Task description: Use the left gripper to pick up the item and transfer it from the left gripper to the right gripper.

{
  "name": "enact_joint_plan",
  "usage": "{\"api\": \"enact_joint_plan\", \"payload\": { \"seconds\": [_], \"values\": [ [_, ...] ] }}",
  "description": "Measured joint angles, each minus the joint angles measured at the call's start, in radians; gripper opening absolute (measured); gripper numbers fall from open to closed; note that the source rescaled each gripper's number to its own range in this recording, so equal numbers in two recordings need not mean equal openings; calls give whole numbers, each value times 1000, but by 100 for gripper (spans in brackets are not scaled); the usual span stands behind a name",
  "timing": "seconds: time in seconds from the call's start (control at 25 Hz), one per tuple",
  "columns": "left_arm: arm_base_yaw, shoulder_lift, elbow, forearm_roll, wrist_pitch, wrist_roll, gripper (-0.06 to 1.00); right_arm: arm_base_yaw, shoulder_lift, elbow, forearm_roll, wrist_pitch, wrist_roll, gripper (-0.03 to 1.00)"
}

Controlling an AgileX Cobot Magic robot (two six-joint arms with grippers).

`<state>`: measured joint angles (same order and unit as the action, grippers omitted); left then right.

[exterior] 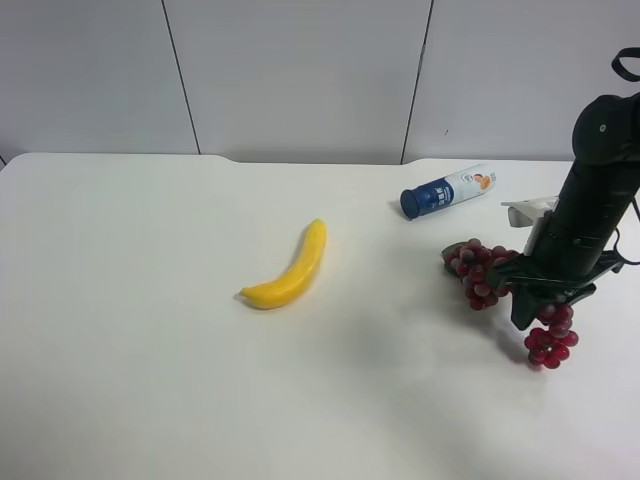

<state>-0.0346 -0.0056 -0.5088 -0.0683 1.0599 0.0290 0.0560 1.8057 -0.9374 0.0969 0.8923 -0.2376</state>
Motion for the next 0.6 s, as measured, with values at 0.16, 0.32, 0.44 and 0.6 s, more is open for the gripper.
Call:
{"api": "enact_joint_plan", "payload": {
  "seconds": [0.16,0.32,0.44,0.6],
  "values": [
    [0,0,0,0,0,0,100,0,0,0,0,0,28,87],
    [0,0,0,0,0,0,100,0,0,0,0,0,38,98],
    [0,0,0,0,0,0,100,0,-1,0,-4,4,41,100],
    [0,0,0,0,0,0,100,0,-29,-7,-10,36,41,100]
  ]
}}
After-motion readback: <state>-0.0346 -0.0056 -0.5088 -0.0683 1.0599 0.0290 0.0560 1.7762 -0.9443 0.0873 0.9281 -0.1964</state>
